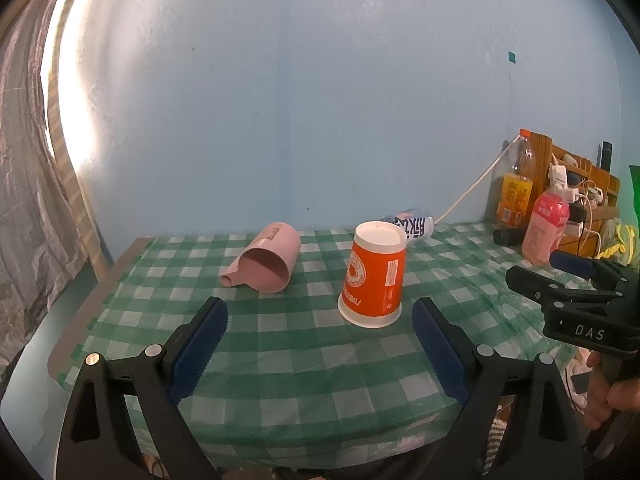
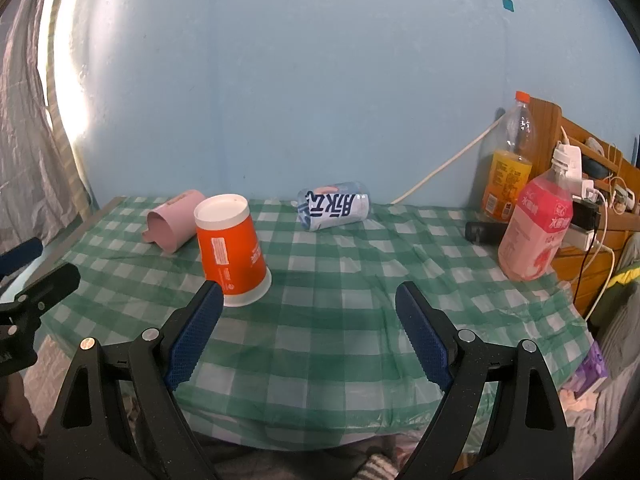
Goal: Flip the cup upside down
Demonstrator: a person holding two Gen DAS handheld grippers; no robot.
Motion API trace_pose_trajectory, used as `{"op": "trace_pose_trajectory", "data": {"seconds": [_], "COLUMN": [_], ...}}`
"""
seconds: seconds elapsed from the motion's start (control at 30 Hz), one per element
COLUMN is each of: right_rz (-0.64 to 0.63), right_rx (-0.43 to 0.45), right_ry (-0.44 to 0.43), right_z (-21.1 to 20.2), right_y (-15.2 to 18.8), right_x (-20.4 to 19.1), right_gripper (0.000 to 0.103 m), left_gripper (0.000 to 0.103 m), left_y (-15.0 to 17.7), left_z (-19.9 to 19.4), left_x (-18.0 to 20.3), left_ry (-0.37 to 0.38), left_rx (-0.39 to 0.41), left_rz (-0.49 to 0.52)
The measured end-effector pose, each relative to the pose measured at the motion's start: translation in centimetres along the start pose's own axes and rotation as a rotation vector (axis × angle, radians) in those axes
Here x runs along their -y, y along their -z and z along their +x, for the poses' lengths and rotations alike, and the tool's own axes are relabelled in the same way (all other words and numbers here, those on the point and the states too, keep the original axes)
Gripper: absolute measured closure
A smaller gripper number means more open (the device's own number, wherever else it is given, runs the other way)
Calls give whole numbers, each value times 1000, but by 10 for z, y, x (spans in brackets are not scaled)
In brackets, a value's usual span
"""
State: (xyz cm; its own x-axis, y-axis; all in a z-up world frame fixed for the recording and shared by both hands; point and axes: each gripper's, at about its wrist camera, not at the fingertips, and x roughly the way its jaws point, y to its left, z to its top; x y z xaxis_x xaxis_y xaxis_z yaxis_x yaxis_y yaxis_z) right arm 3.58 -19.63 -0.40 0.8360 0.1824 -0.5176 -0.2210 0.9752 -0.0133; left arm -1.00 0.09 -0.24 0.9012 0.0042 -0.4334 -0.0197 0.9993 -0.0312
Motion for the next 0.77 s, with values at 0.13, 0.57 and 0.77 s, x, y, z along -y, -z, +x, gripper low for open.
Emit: {"op": "trace_pose_trajectory", "data": {"seconds": [0.13,0.57,0.77], "right_rz": [0,0,0], "right_rx": [-3,-8,-7], "right_ry": [-1,0,1], "right_z": [1,2,2], "right_y": [0,1,1], "right_x": [0,-1,-1], "right_gripper": [16,16,16], "left_gripper": [8,8,8], "left_y": [0,0,0], "left_z": [2,3,2], "left_x": [-2,-2,-1], "left_ry": [6,26,19], "left_rx": [-3,-6,-5], "left_rz": [-1,-1,0]}}
